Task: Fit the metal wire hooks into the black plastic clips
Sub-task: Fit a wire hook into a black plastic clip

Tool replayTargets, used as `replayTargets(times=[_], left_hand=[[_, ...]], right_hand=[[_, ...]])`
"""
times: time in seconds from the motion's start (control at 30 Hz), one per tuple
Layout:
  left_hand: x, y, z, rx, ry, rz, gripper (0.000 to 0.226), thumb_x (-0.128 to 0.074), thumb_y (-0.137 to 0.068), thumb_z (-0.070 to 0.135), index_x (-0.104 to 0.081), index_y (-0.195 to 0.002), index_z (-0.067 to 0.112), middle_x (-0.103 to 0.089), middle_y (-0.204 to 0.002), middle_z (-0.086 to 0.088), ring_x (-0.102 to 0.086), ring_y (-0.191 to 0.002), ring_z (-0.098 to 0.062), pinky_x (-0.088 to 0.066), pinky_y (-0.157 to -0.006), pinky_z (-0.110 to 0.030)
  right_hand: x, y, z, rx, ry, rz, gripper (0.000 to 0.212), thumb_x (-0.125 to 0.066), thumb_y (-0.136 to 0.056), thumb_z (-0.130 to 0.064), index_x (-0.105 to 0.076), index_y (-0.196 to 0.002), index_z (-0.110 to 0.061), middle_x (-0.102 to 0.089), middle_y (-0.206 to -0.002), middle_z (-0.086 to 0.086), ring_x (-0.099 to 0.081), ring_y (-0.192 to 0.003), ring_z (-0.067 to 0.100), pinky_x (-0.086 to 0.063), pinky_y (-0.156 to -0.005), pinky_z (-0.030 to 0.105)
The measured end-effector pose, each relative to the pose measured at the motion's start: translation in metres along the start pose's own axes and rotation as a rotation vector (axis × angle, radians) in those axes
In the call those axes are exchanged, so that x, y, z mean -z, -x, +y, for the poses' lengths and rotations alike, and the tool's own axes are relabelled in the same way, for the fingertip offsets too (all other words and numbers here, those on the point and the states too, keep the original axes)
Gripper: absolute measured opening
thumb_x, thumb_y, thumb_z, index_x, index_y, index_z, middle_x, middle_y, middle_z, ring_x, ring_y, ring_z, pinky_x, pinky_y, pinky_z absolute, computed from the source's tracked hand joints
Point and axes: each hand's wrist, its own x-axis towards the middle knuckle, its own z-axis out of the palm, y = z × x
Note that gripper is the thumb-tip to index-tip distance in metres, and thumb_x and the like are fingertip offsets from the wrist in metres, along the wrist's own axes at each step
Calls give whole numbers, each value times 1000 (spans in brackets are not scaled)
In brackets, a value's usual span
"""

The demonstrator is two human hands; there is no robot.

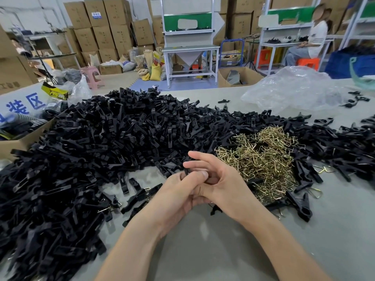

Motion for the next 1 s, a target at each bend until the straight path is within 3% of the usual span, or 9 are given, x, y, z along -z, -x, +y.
replayTargets(times=[0.2, 0.4, 0.53, 0.6, 0.67, 0.73, 0.83, 0.9, 1.0], left_hand=[[-2, 1, 1, -4, 20, 24, 30, -54, -92, 23, -75, -108, 8, -72, -114, -15, -68, -107, -23, -56, -92, -37], [-7, 3, 4, -14, 25, 39, 25, -55, -89, 20, -75, -101, 8, -73, -106, -11, -67, -99, -19, -55, -88, -35], [-12, 1, 1, -17, 116, 103, 18, -59, -82, 25, -74, -76, 17, -71, -89, -6, -68, -85, -14, -57, -74, -28], [-14, 0, 1, 1, 144, 110, 24, -60, -82, 32, -69, -62, 22, -68, -85, -3, -67, -82, -13, -57, -74, -29], [-15, -1, 3, 22, 165, 119, 29, -63, -81, 42, -68, -58, 24, -68, -82, -2, -67, -80, -12, -59, -75, -29], [-15, -1, 4, 42, 202, 128, 38, -66, -76, 60, -70, -64, 24, -68, -84, -2, -67, -82, -13, -58, -79, -32], [-10, -2, 5, 69, 259, 112, 67, -50, -81, 76, -71, -89, 13, -70, -101, -9, -67, -94, -22, -54, -89, -41], [-7, -2, 5, 85, 254, 104, 79, -35, -90, 76, -73, -101, 7, -71, -112, -14, -66, -96, -26, -49, -94, -46], [-5, -3, 4, 101, 258, 190, 80, -27, -96, 69, -71, -113, 4, -72, -109, -16, -67, -85, -23, -53, -83, -40]], right_hand=[[0, 0, 1, 9, -36, -17, 60, -81, -80, -6, -60, -129, -32, -71, -122, -13, -65, -116, 5, -53, -94, 20], [0, 1, 3, 33, -26, -14, 53, -80, -81, 0, -64, -123, -28, -71, -123, -11, -66, -117, 8, -56, -92, 24], [-1, 1, 2, 12, -12, 14, 42, -82, -82, -4, -73, -114, -31, -75, -109, -2, -71, -102, 19, -61, -78, 28], [-3, 1, 2, 3, 22, 25, 37, -82, -82, -8, -75, -106, -35, -75, -99, 5, -70, -94, 27, -63, -79, 35], [-4, 0, 1, -18, 31, 15, 30, -81, -84, -12, -74, -104, -32, -71, -87, 4, -67, -81, 21, -62, -80, 44], [-3, 0, 0, -18, 26, 16, 24, -80, -85, -16, -73, -103, -30, -68, -78, -8, -65, -77, 7, -63, -74, 38], [-3, -1, 0, 17, 11, 84, 23, -79, -86, -16, -73, -105, -29, -74, -91, -7, -71, -88, 3, -58, -72, 20], [-1, 0, -2, 41, 16, 151, 20, -78, -87, -19, -72, -103, -29, -74, -97, -9, -70, -92, 2, -54, -77, 15], [2, 2, -8, 52, -72, 239, 15, -76, -90, -20, -72, -101, -30, -75, -102, -9, -72, -96, 8, -54, -81, 19]])
